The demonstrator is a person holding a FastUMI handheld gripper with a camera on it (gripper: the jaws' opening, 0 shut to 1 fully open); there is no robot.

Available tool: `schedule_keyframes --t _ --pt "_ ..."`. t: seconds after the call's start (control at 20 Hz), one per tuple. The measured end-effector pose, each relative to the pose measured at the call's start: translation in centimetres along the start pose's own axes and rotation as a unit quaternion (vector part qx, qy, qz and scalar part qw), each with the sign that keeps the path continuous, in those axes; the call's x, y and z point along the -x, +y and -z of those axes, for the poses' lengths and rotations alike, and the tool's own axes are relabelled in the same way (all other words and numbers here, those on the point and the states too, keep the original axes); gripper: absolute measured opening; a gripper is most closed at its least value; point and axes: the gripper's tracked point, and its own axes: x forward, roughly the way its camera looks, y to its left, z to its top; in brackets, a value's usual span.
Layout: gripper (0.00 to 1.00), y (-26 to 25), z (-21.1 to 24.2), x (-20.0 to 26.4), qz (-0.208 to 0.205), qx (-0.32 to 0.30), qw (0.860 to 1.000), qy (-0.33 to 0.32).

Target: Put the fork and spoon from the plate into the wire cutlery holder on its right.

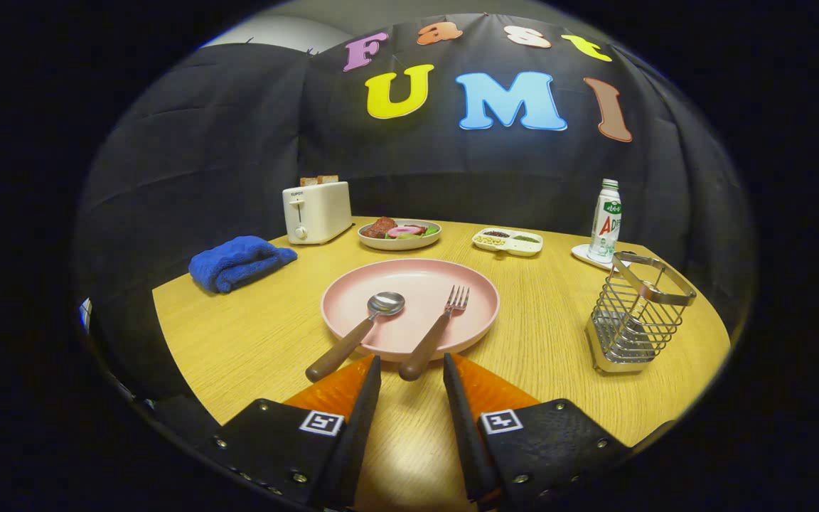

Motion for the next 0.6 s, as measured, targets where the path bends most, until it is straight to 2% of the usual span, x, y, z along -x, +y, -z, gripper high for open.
schedule_keyframes --t 0.05,0.15,0.35,0.4,0.45,0.6 --pt "0.52 0.1 0.0 -0.1 -0.001 -0.001 1.0 0.002" --pt "0.53 0.3 0.0 -0.1 -0.006 -0.003 1.0 0.003" --pt "0.53 -0.5 0.5 -0.7 0.015 -0.022 0.999 0.025" --pt "0.37 -1.1 0.8 -1.7 0.021 -0.032 0.999 0.021" --pt "0.21 -0.9 1.0 -0.8 0.015 -0.035 0.999 0.031" --pt "0.21 -0.8 0.8 -0.7 0.018 -0.035 0.999 0.031"
